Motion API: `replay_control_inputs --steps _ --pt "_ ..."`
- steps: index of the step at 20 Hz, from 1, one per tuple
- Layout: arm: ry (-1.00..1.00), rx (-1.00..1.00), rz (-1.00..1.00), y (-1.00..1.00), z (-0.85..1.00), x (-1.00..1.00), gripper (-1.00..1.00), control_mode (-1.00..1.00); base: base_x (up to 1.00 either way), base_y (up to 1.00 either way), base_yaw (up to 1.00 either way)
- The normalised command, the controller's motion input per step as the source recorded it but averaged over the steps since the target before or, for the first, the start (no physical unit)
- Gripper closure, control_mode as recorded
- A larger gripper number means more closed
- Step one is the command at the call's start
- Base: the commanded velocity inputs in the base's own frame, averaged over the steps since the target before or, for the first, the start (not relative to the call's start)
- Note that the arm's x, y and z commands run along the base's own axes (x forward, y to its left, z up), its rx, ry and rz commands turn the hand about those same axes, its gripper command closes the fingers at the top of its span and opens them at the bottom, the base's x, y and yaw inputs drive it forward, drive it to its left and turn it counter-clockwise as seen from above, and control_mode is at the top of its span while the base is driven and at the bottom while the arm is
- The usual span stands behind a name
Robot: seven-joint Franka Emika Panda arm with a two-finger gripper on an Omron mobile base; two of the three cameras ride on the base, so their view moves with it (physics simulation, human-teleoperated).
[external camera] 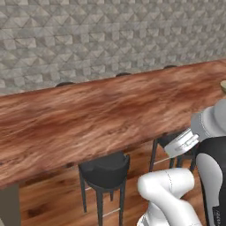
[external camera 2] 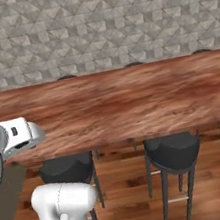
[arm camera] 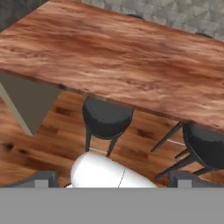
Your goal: There is a bowl on the dining counter. Grab a lemon wedge from the fridge and place it in the bowl. Then get the liquor bottle and glass cup from the cabinet and place them next to the bowl.
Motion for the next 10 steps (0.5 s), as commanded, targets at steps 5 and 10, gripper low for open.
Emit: replay_control_inputs --steps 5,10 --pt "0.00 0.00 0.00 0.00 0.00 0.00 -1.00 1.00 0.42 1.00 0.00" --pt "0.00 0.00 0.00 0.00 0.00 0.00 -1.00 1.00 -0.15 1.00 0.00"
